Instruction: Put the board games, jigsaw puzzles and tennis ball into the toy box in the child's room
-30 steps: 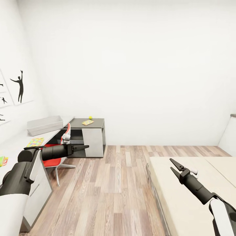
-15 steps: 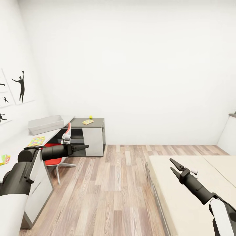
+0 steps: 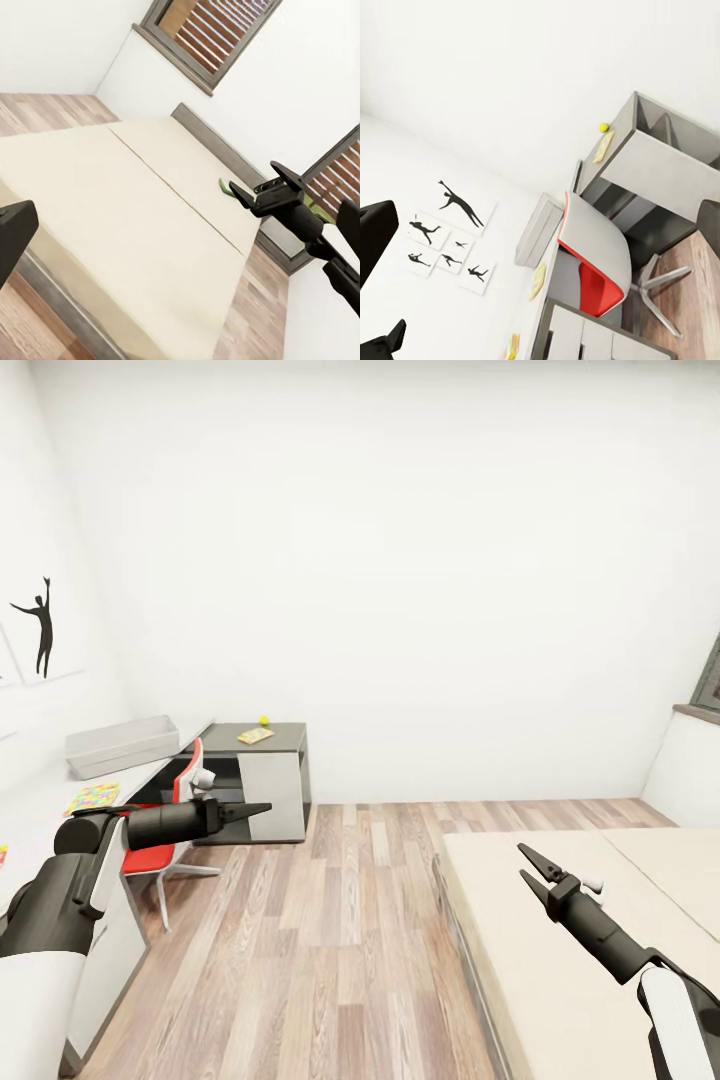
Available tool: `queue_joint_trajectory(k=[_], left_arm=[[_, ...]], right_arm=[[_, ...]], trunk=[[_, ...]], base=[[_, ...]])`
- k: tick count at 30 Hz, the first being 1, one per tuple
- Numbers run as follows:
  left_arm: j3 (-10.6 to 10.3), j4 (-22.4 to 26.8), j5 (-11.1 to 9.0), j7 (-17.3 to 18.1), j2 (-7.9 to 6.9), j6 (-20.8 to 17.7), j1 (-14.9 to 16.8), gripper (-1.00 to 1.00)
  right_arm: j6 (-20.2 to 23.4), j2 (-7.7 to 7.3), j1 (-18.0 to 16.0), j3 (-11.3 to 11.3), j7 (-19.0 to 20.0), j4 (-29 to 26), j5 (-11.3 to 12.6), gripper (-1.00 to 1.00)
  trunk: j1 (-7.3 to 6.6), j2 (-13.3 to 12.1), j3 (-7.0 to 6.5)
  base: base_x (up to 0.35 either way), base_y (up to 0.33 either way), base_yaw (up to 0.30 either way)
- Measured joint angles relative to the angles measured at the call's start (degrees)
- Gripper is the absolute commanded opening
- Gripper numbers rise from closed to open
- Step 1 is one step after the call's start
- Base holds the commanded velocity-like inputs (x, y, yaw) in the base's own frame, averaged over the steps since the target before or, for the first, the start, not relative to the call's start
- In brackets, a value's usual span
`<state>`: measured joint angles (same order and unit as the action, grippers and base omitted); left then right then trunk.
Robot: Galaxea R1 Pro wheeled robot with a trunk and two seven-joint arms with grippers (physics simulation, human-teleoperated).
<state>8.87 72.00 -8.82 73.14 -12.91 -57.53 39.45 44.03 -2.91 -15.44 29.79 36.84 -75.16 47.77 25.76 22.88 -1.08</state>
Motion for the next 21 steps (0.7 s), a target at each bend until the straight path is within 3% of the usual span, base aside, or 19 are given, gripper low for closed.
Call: queue_joint_trajectory(k=[21], left_arm=[[0.00,0.00,0.00,0.00,0.33,-0.02,0.00,1.00]], right_arm=[[0.01,0.00,0.00,0.00,-0.01,0.00,0.00,1.00]], trunk=[[0.00,0.00,-0.03]], base=[[0.000,0.000,-0.004]])
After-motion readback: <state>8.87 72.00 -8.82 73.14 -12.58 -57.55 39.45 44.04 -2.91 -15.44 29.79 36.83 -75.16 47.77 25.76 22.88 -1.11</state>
